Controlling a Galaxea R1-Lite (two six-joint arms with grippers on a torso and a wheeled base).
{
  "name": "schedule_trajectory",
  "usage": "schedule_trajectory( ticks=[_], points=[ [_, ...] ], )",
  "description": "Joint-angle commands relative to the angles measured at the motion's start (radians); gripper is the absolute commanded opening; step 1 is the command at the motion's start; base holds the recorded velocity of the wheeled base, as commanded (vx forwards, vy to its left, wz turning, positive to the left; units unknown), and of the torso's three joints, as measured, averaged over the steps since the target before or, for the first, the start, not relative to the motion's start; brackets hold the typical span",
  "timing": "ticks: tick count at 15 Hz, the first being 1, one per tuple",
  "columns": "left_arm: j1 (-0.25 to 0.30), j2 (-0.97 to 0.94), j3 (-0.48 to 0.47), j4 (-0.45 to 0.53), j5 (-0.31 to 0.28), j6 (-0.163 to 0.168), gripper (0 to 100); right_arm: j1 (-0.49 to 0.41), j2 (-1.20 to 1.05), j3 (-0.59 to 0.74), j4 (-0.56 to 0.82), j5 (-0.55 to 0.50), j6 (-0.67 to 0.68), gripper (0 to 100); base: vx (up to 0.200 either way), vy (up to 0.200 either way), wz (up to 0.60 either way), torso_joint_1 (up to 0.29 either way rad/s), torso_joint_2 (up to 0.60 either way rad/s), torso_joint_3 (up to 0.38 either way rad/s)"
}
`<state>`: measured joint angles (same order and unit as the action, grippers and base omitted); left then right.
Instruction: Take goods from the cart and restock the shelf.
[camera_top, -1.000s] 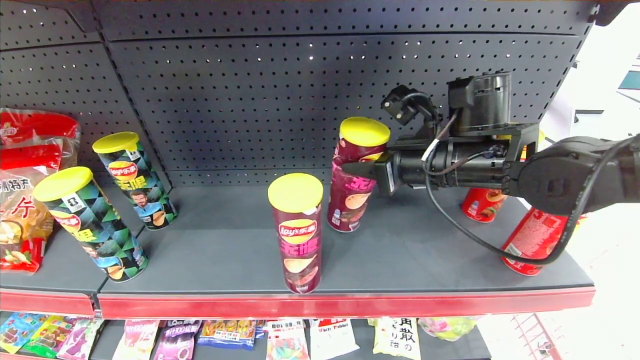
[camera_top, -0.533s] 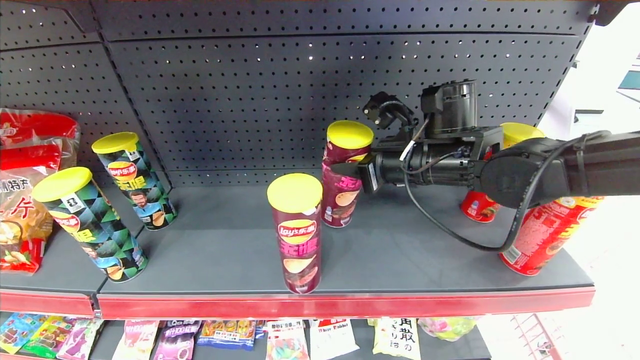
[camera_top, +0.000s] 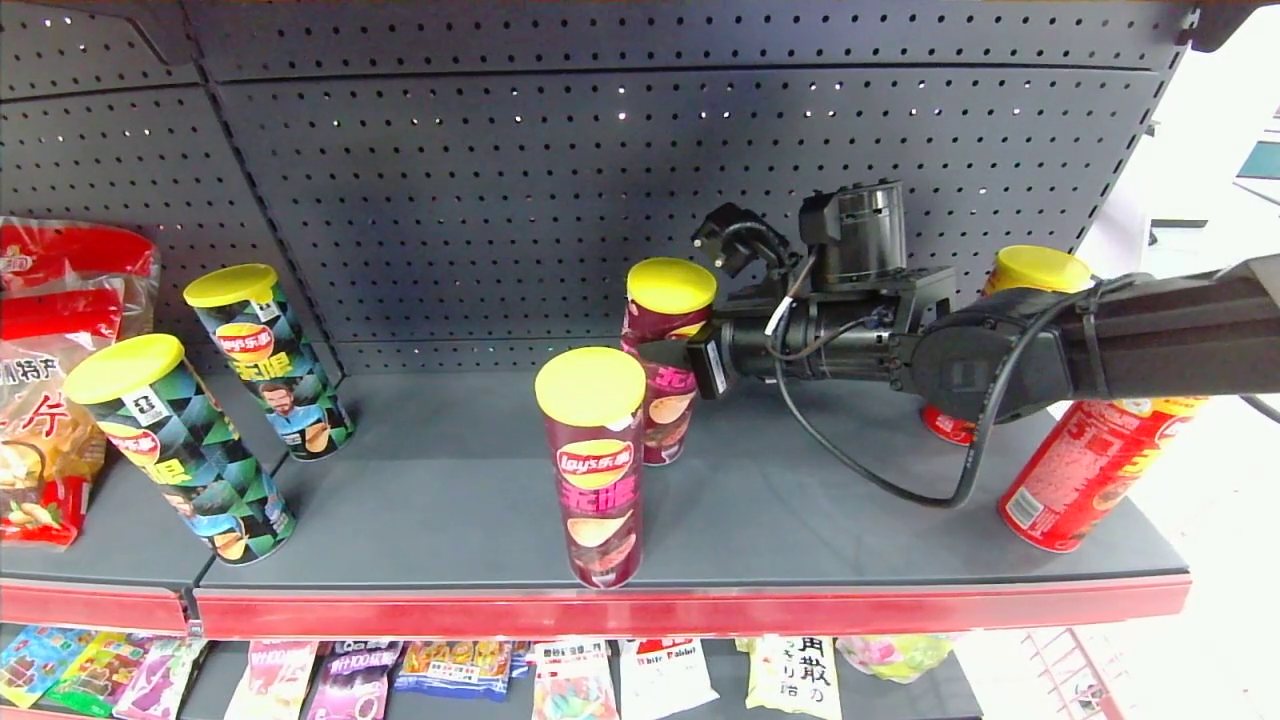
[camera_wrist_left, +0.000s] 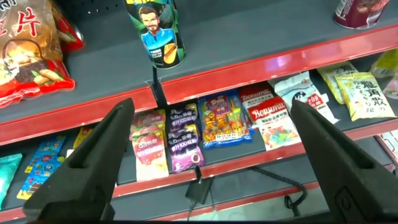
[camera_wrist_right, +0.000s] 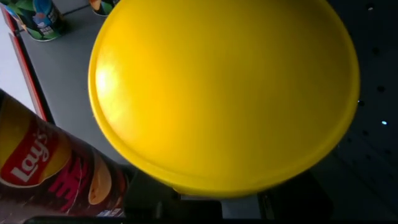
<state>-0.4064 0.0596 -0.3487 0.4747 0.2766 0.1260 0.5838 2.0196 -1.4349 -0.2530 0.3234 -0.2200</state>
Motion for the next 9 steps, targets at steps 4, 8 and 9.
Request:
schedule_trajectory(
  ticks=[4, 8, 9],
  points=[
    [0.000, 0.003, 0.002, -0.001, 0.001, 0.000, 100, 0.004, 0.027, -0.016, 0.000, 0.000, -0.009, 0, 0.000, 0.000, 0.00, 0.000, 0.00, 0.000],
    [0.000, 0.003, 0.002, -0.001, 0.001, 0.000, 100, 0.004, 0.039, -0.019, 0.000, 0.002, -0.032, 100, 0.000, 0.000, 0.00, 0.000, 0.00, 0.000],
    [0.000, 0.003, 0.002, -0.001, 0.001, 0.000, 100, 0.004, 0.041, -0.018, 0.000, 0.002, -0.036, 100, 0.000, 0.000, 0.00, 0.000, 0.00, 0.000]
  ],
)
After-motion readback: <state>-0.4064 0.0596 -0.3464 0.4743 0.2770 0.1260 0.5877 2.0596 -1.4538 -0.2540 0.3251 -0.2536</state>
